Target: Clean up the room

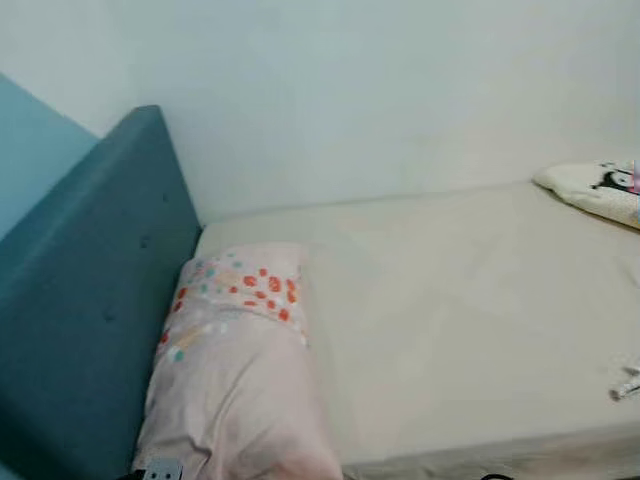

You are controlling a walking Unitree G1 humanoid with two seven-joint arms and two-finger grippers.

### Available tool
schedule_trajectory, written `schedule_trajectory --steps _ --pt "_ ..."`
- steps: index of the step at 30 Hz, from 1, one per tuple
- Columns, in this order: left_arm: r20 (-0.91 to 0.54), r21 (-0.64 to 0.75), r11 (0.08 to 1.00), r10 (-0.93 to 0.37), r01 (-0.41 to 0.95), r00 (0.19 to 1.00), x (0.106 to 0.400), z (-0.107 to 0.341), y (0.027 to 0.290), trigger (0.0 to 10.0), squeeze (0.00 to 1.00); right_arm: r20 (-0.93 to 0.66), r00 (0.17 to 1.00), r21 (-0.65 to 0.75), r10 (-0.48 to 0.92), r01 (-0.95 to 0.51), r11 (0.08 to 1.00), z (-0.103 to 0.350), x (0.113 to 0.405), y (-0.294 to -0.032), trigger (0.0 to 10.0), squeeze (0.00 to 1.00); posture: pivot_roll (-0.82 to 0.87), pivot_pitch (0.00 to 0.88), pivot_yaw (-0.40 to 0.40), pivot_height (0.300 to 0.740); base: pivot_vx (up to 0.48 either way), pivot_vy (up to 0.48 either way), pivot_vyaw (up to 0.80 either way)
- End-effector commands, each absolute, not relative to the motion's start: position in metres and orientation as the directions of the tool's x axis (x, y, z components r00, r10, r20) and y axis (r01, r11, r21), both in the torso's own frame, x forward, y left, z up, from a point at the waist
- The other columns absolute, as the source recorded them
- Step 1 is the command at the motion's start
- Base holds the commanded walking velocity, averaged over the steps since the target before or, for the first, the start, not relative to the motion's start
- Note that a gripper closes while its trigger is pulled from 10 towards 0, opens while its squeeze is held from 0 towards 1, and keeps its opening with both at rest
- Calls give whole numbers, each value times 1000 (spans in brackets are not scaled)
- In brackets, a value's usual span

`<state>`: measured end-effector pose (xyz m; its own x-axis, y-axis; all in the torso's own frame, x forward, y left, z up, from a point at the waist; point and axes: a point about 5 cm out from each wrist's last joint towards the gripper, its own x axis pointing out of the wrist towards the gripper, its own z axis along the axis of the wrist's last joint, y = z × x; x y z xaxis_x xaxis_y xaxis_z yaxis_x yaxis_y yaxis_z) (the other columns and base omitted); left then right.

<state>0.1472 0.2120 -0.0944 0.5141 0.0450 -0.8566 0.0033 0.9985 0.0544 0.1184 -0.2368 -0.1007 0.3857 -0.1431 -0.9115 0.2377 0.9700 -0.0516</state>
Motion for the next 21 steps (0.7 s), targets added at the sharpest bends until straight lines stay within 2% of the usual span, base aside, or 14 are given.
schedule_trajectory --steps 1,9,16,21 --pt "-866 67 997 47 23 498 150 -94 211 10000 0 -928 351 -45 -125 228 973 -104 112 -230 10000 0 -70 29 69 740 0 -480 0" --pt "-862 52 998 27 35 507 158 -92 205 10000 0 -922 360 -53 -139 239 970 -104 113 -231 10000 0 -86 27 74 740 0 -480 0" --pt "-884 69 996 37 52 466 146 -97 210 10000 0 -861 480 -51 -165 241 969 -93 138 -240 10000 0 -96 25 81 740 0 -480 0" --pt "-887 75 996 45 46 460 144 -97 212 10000 0 -833 529 -45 -160 224 974 -85 152 -245 10000 0 -94 21 77 740 0 -480 175"
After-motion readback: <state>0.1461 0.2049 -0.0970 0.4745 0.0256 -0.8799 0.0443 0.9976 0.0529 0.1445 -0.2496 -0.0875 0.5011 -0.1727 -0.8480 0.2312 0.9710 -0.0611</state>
